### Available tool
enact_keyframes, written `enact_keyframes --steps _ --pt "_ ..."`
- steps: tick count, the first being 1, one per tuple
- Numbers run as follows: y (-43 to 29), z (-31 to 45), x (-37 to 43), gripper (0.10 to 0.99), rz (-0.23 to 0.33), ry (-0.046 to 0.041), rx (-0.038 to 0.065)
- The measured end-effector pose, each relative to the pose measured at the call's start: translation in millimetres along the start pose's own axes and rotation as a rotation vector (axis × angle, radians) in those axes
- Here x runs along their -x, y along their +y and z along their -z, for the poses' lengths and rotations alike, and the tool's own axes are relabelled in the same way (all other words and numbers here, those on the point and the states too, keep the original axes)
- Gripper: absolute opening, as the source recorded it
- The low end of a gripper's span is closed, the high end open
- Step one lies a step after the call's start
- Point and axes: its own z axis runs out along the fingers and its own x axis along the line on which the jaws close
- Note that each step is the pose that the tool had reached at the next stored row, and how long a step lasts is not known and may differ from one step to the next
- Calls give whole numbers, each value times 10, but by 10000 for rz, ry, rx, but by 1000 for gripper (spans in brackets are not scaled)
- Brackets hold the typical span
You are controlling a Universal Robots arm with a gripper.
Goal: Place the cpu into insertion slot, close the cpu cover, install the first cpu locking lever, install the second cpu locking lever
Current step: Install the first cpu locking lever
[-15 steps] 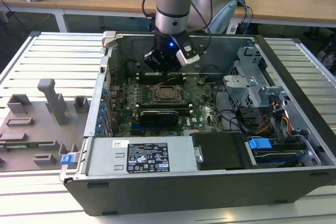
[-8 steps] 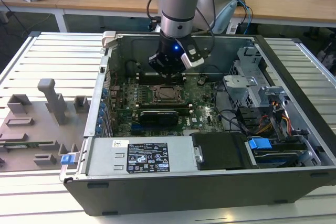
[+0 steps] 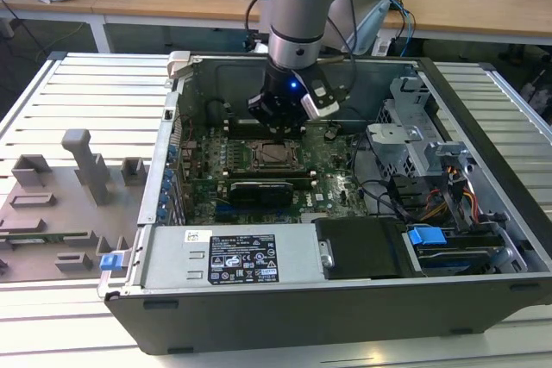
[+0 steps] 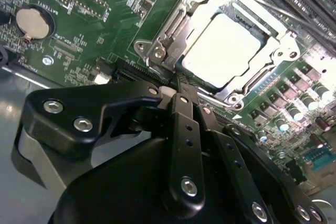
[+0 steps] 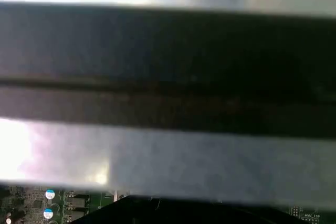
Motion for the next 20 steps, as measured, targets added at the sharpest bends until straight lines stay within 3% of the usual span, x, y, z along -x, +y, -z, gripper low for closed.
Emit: enact_keyframes --steps 8,11,16,18,20 --pt "-2 -22 20 106 12 -2 7" --pt "4 -24 28 106 51 -13 209" --pt "5 -23 53 106 76 -13 223" --pt "8 9 53 106 78 -20 229" --pt "11 89 50 106 79 -15 211"
